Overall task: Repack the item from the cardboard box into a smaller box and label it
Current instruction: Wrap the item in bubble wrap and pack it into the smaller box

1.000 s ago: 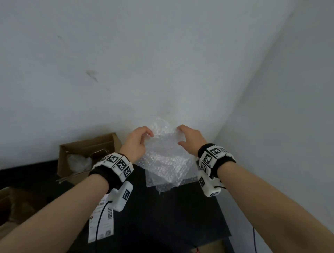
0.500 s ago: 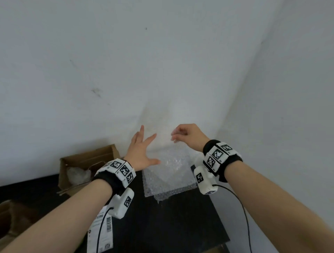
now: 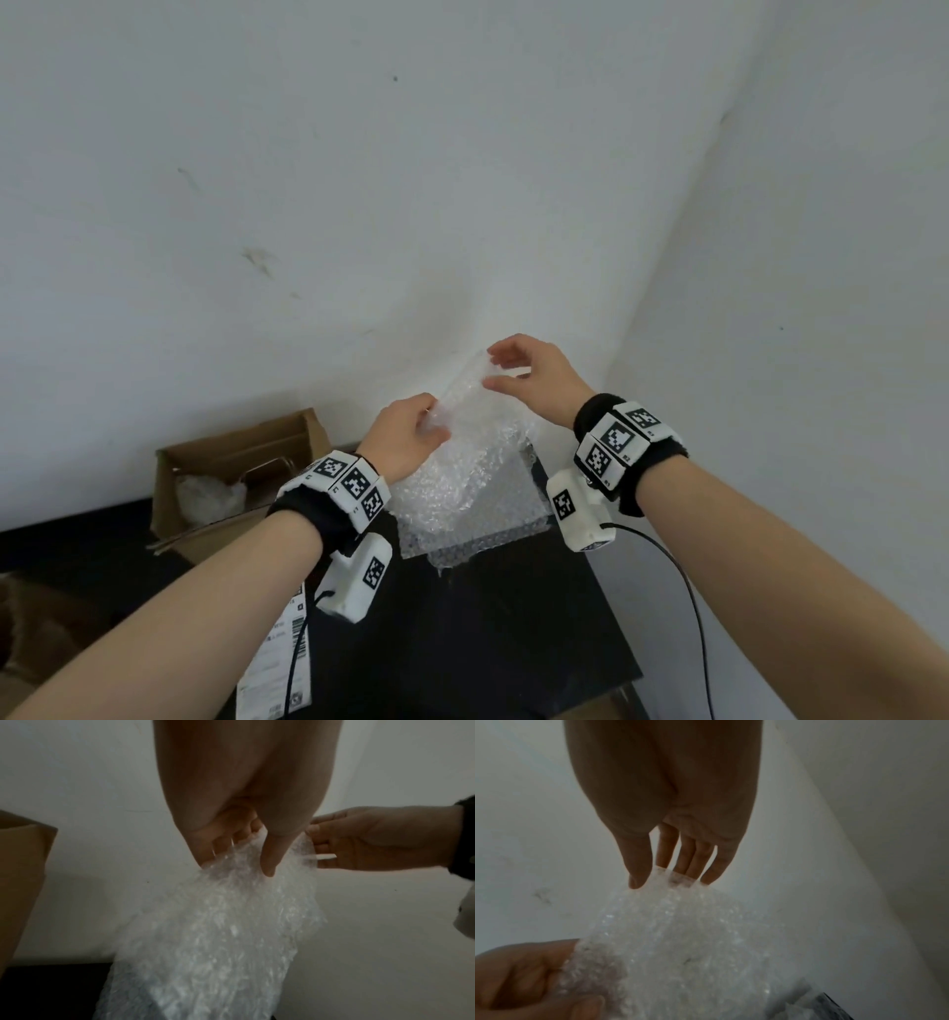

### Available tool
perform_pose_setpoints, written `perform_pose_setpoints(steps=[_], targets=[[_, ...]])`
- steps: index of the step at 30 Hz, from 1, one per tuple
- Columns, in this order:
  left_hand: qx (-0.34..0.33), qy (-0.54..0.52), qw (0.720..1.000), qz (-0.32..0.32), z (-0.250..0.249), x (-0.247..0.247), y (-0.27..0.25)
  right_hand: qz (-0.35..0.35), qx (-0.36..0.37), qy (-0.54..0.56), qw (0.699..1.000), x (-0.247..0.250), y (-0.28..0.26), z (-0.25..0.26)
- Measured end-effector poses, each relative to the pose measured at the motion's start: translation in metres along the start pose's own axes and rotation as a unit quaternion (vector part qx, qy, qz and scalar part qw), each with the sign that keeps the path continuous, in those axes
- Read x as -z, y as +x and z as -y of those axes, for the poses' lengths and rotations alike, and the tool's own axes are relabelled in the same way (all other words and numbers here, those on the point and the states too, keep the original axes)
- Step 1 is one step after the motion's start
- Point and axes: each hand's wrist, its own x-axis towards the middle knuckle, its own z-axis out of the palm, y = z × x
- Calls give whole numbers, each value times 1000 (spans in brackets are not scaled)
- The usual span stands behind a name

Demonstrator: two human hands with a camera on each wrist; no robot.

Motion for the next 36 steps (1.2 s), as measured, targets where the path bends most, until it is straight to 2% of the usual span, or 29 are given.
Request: perform_pose_setpoints(steps=[3, 5, 9, 11, 16, 24, 28, 33, 36], targets=[[40, -81, 996, -21, 1, 6, -1, -27, -45, 10, 999, 0, -5, -8], [72, -159, 984, -21, 5, 13, -1, -15, -78, 24, 997, -2, -10, -11], [140, -360, 922, -33, 4, 28, -6, 63, -152, 139, 977, -13, -14, -21], [147, -403, 903, -29, 3, 35, -9, 103, -160, 189, 963, -21, -14, -22], [155, -426, 890, -43, 13, 48, -17, 152, -133, 230, 952, -32, -11, -5], [189, -376, 906, -37, 29, 75, -39, 164, -110, 243, 950, -49, 4, 12], [185, -385, 901, -77, 42, 94, -57, 190, -108, 270, 938, -68, 13, 22], [187, -382, 892, -150, 59, 117, -72, 190, -109, 302, 928, -99, 22, 44], [199, -366, 892, -178, 66, 131, -82, 181, -104, 284, 936, -116, 26, 60]])
